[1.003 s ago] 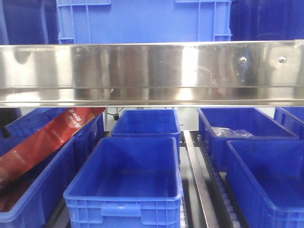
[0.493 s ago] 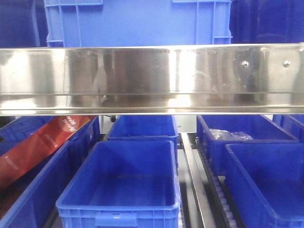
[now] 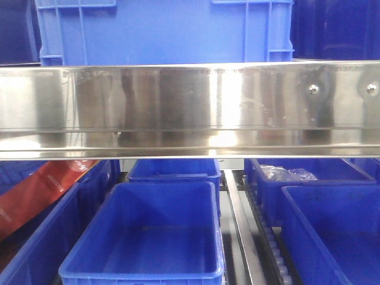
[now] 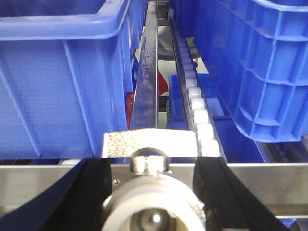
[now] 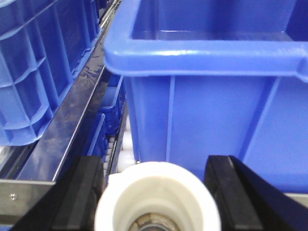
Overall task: Place valve from conveyor to right shelf box
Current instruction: 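Extend both grippers with valves over the blue bins on the shelf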
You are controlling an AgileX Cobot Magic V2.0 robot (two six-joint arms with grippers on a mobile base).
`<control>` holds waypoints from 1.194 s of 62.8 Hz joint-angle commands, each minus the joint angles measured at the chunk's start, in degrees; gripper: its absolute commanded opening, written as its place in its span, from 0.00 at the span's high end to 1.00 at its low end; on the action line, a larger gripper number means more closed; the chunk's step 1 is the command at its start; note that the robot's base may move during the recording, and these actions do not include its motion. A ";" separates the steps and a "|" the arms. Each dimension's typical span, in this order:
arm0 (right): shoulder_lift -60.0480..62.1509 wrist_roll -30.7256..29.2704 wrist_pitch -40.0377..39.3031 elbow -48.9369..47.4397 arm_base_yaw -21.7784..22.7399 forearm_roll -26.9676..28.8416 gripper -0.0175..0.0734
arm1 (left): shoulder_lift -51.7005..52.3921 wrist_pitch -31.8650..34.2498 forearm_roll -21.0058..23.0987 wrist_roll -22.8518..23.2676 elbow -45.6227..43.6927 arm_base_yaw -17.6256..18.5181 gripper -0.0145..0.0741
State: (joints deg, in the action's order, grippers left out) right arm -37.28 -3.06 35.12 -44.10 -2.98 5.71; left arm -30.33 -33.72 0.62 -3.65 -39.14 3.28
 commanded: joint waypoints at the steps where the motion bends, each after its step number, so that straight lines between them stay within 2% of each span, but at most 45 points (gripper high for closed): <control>1: 0.57 -0.03 -4.11 -0.60 -0.07 -0.40 0.99 | 0.47 3.17 0.14 -0.22 -0.45 -0.22 0.96; 50: 0.57 -0.03 -4.22 -0.60 -0.07 -0.40 0.99 | 0.45 3.05 0.28 -0.22 -0.45 -0.22 0.96; 60: 0.47 -0.03 -3.71 -0.96 -0.15 1.63 0.99 | 0.45 3.26 0.49 -0.22 -0.73 -0.22 0.96; 67: 0.34 -3.07 0.01 -4.23 -2.03 3.84 0.99 | -0.55 0.82 1.74 -0.22 -3.94 0.00 0.96; 75: -0.40 -3.07 -1.90 -7.38 -5.52 3.93 0.99 | -4.31 -1.31 1.83 -1.10 -10.58 0.02 0.96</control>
State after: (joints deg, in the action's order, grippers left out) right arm -37.51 -5.25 38.42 -48.74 -7.06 9.11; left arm -33.03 -37.51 1.72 -4.12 -45.71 3.28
